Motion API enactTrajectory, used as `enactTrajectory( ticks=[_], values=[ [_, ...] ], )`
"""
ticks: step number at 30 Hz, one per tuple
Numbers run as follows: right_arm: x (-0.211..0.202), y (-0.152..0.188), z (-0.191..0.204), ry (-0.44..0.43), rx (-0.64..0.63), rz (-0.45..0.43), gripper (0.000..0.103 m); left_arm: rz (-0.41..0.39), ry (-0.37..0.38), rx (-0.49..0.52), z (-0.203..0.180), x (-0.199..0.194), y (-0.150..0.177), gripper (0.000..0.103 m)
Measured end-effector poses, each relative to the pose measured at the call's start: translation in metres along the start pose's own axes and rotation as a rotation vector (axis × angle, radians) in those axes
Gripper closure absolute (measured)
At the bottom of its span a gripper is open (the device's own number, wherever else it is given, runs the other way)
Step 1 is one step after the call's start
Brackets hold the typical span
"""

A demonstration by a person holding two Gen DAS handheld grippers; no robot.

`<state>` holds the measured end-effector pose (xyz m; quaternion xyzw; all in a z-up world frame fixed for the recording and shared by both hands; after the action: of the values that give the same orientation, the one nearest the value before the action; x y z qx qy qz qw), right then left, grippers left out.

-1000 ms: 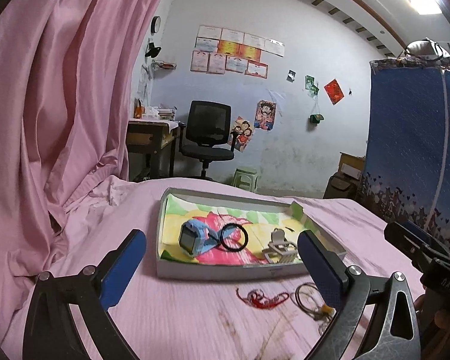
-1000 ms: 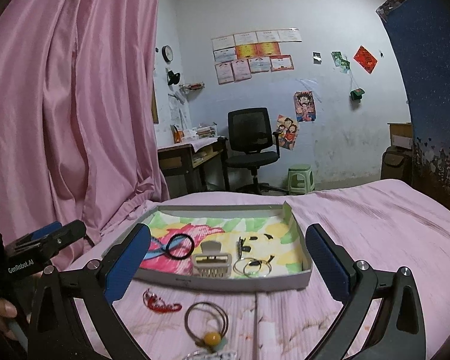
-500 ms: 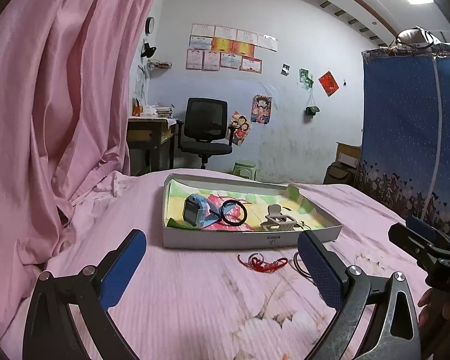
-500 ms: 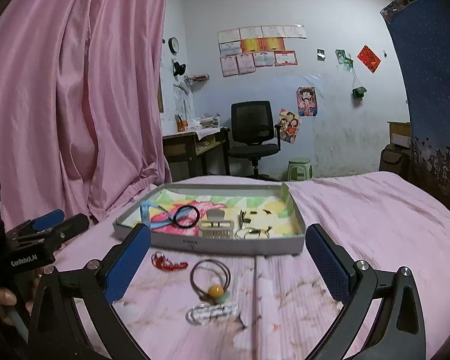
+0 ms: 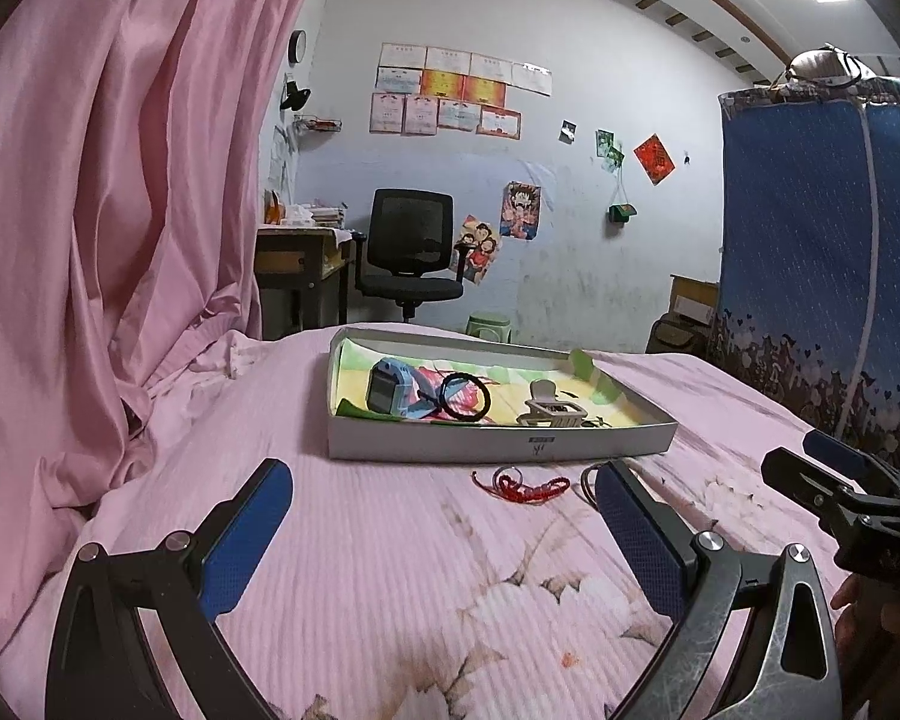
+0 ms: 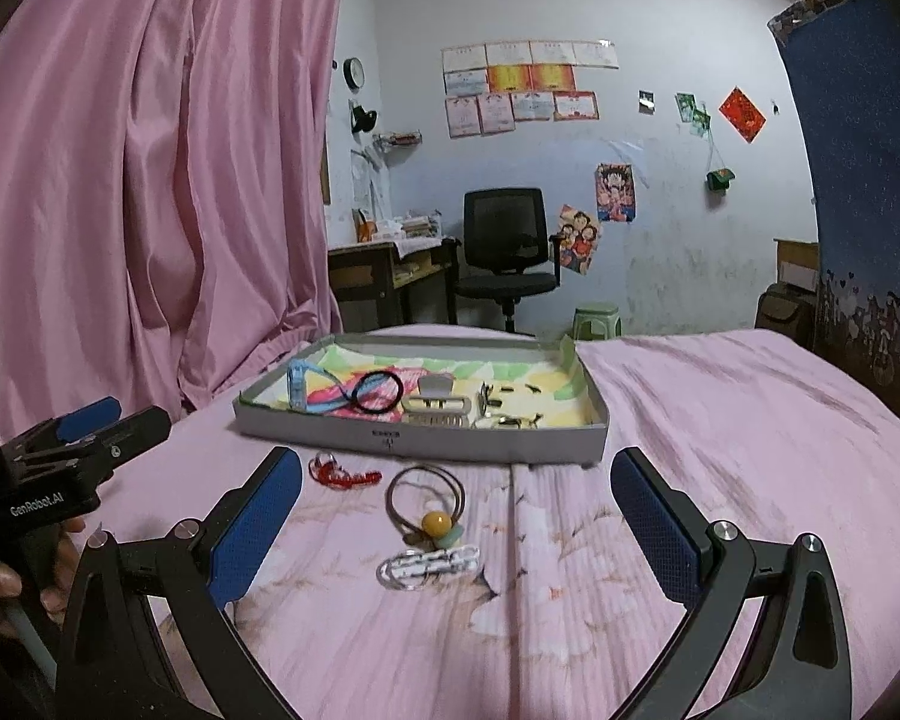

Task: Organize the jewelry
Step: 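Move the left gripper to the red bead bracelet while the right gripper approaches the brown hair tie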

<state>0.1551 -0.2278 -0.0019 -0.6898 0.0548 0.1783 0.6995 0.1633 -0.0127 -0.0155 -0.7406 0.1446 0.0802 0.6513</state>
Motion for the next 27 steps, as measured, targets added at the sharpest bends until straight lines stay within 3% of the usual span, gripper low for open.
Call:
enactTrajectory(
  ticks=[11, 27],
  values=[
    [0.008, 0.015, -0.005, 0.008, 0.013, 0.072, 0.002, 0.081, 0.001, -0.003, 0.001, 0.009, 0.012, 0.001],
    [0.035, 0.045, 0.004, -0.081, 0.019, 0.236, 0.002, 0.215, 0.054, -0.046, 0.007, 0.034, 0.030, 0.001]
  ],
)
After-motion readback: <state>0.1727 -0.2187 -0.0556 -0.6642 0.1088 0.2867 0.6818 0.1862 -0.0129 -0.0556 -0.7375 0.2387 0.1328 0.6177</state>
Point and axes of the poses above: each gripper's, at about its wrist camera, not at the fingertips, and x roughly the way its jaws point, z to its left, y to its underside, the point moved 9 cm from there along x, roughly the way its jaws point, and after that the axes turned 3 degrees about -x, right-handed, at the moved point
